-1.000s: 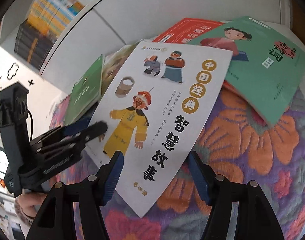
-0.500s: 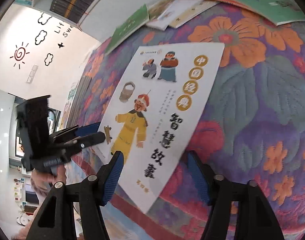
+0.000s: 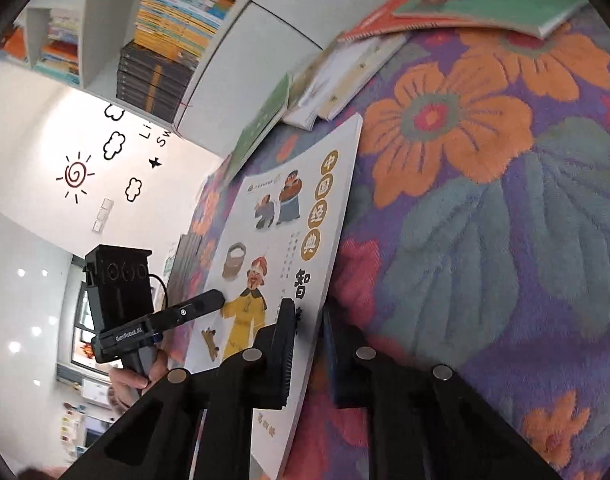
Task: Organize books
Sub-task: 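Hold the white book upright with both grippers and steady it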
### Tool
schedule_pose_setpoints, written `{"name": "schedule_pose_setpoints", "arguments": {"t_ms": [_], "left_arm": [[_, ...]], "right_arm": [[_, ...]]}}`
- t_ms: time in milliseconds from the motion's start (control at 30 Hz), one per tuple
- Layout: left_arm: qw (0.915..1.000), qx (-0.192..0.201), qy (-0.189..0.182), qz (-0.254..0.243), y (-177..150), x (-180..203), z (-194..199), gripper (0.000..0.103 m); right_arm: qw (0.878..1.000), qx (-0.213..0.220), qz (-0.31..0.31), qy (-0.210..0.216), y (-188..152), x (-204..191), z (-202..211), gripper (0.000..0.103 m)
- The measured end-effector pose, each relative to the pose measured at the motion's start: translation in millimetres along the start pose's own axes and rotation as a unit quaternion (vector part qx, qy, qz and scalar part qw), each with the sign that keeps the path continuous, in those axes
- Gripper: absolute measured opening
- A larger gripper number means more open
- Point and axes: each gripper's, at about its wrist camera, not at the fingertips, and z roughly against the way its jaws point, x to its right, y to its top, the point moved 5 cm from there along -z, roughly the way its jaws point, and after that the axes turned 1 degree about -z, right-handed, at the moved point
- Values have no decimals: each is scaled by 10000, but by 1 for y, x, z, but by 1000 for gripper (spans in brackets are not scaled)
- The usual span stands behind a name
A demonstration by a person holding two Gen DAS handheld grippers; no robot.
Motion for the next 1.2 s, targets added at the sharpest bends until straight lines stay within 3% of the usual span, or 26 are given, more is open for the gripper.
{"name": "schedule_pose_setpoints", "arguments": {"t_ms": [67, 267, 533, 1200], "left_arm": [[9999, 108, 26, -98, 1, 1, 0, 20], [9956, 348, 570, -662, 0, 13, -2, 22], [9961, 399, 495, -608, 0, 8, 1, 22], [9964, 410, 464, -584, -1, 8, 2, 22]], "right_arm": [[9998, 34, 171, -118, -1, -4, 0, 11], [9997, 45, 213, -133, 2, -4, 0, 11], [9967, 169, 617, -507, 2, -20, -6, 14], [9973, 162, 558, -448, 2, -18, -6, 15]]}}
